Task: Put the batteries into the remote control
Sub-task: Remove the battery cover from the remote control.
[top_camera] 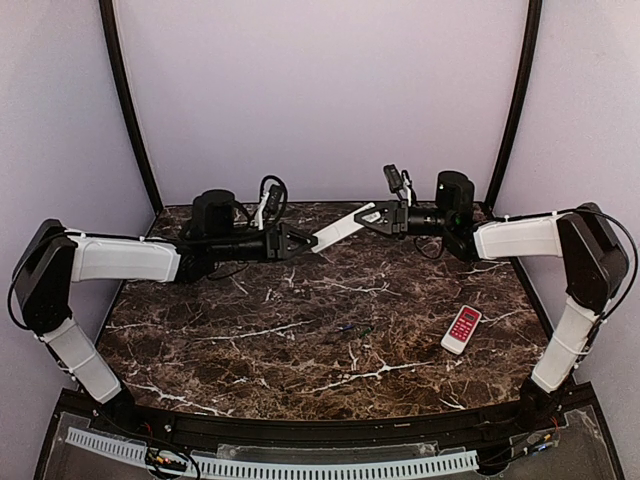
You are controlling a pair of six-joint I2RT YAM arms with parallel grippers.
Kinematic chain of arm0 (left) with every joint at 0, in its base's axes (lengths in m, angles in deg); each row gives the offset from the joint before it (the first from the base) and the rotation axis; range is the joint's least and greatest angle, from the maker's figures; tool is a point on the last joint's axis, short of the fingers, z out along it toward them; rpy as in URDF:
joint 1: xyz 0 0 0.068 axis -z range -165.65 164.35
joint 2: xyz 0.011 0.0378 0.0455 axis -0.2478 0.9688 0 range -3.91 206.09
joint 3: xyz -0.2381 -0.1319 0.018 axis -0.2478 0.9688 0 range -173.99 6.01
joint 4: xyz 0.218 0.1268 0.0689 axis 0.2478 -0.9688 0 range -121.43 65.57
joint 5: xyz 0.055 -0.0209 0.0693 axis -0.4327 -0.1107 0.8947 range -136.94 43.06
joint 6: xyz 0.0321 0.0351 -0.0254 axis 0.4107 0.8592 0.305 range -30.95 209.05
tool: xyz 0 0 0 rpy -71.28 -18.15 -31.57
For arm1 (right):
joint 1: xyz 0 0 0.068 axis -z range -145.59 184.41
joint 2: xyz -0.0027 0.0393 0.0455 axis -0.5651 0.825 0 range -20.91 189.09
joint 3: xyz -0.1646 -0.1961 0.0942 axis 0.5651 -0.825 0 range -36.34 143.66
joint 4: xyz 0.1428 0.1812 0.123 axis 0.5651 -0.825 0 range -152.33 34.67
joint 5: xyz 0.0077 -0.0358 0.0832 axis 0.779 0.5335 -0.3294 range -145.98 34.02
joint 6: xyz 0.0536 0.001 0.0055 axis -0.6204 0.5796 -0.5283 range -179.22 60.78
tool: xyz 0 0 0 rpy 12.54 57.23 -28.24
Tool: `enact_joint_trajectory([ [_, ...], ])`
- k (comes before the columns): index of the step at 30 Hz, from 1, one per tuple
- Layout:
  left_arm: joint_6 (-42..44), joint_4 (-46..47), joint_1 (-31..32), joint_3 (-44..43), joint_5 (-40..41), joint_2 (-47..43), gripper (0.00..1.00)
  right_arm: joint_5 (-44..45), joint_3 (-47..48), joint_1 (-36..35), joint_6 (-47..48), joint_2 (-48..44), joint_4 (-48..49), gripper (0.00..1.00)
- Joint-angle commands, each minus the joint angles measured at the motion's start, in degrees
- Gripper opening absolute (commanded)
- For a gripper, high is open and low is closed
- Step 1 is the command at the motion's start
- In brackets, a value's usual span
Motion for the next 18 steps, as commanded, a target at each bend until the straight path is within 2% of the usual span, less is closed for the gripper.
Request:
enact_joint_trajectory([
  [1,-3.1,3.9,0.0,0.7,-1.9,1.0,0.54,0.7,-0.5,-1.1,-1.1,0.2,3.7,0.00],
  [11,-0.6,-0.1,0.0,-0.9,-0.4,1.4,0.44,1.5,-0.3,-3.2,-3.1,1.9,6.6,0.00],
  [18,-2.1,2.0,0.0,-0.3,-1.1,1.7,0.29,1.3,0.0,-3.2,-3.1,1.9,6.1,0.00],
])
